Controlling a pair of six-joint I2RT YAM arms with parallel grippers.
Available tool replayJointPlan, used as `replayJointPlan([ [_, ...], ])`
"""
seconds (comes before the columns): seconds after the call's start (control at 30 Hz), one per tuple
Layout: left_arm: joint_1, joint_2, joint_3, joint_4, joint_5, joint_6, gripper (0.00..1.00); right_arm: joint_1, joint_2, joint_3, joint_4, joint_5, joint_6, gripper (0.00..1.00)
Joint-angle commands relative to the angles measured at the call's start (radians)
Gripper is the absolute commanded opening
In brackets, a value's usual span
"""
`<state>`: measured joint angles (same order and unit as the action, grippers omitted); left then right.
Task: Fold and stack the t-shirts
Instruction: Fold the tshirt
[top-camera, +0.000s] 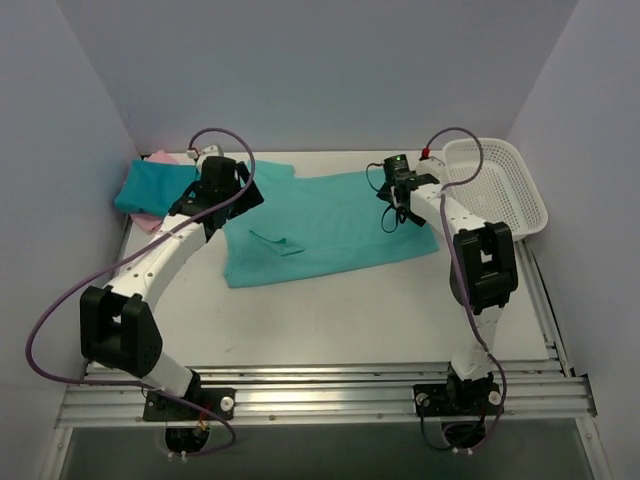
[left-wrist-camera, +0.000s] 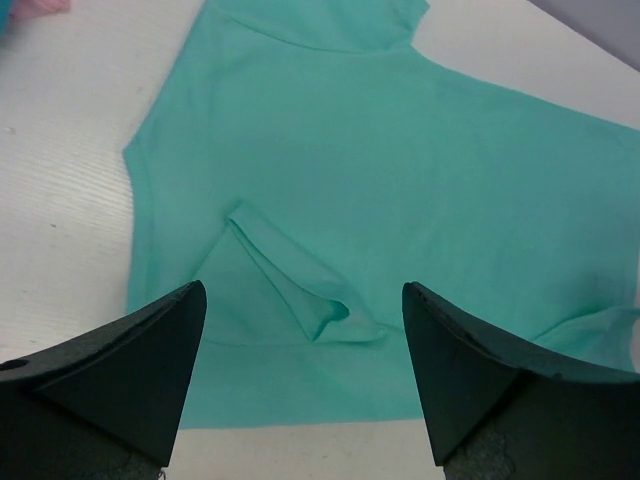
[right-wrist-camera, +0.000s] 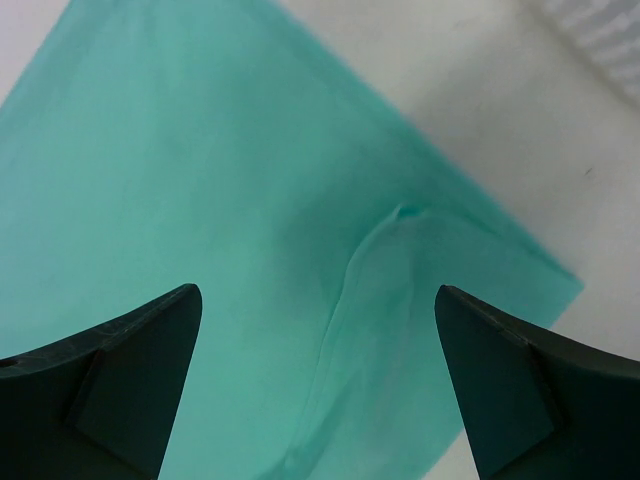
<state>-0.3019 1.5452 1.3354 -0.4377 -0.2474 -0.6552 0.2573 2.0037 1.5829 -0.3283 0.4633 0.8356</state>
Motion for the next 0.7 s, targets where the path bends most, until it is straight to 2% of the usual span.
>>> replayJointPlan([
  [0.0,-0.113,0.01,-0.033,0.076,-0.032,-0.052,0.88,0.091,-0.149,-0.089,0.1,-0.061,-0.066,0.98],
  [0.13,-0.242,0.029,-0.087,0.091,-0.125,-0.174,0.85,0.123,-0.195,-0.161,0.101,-0.066,-0.052,0.97],
  [0.27,-0.321,0.053,-0.151,0.114,-0.204,-0.366,0.8,0.134,-0.243,-0.242,0.112,-0.063,-0.043,0.97],
  [0.43,-0.352,0.101,-0.2,0.18,-0.213,-0.434,0.72,0.135,-0.309,-0.293,0.115,-0.055,-0.044,0.96],
  [0.67,-0.359,0.184,-0.176,0.2,-0.256,-0.452,0.7,0.135,-0.402,-0.35,0.11,-0.035,-0.058,0.96],
])
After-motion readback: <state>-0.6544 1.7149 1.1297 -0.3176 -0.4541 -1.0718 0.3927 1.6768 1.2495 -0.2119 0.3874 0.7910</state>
